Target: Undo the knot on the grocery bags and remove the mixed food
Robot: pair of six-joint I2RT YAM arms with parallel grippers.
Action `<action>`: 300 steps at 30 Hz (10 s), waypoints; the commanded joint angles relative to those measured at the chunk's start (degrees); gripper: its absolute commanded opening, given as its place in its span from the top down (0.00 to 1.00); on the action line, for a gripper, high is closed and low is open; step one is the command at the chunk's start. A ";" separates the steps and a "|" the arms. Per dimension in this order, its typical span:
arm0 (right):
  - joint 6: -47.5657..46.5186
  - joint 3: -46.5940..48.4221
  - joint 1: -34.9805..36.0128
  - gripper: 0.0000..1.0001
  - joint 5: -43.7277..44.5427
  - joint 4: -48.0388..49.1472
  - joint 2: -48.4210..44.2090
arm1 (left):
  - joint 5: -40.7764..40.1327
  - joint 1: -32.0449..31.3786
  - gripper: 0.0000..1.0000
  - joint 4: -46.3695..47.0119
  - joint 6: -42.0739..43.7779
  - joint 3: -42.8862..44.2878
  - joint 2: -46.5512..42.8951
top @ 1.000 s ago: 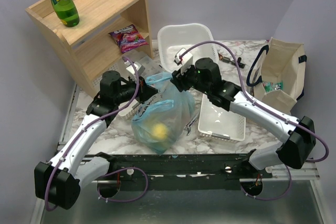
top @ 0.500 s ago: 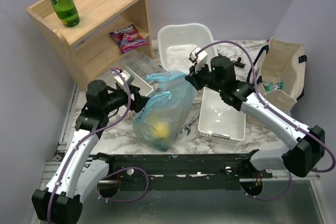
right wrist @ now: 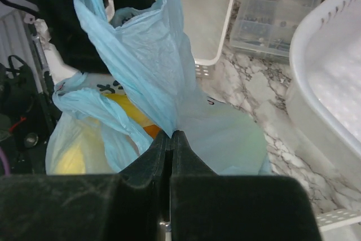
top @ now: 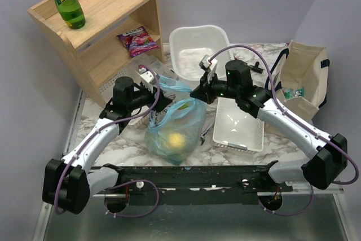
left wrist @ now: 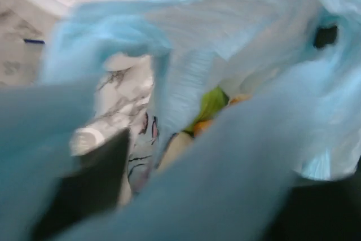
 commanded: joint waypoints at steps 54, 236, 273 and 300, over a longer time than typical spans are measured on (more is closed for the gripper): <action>15.25 14.21 -7.38 0.99 -6.30 -5.88 13.23 | 2.80 -12.31 0.01 -38.76 18.11 29.06 6.01; 1.47 12.89 -11.12 0.14 -7.44 -22.14 4.85 | -9.70 -25.76 0.57 -50.78 55.31 28.85 7.85; -2.83 7.37 -11.09 0.98 -3.67 -23.17 3.30 | -9.28 -19.35 1.00 -42.34 43.10 23.89 0.67; 17.72 28.70 -7.40 0.03 -22.95 -23.71 0.47 | 7.29 -15.73 1.00 -24.41 34.75 28.84 -12.24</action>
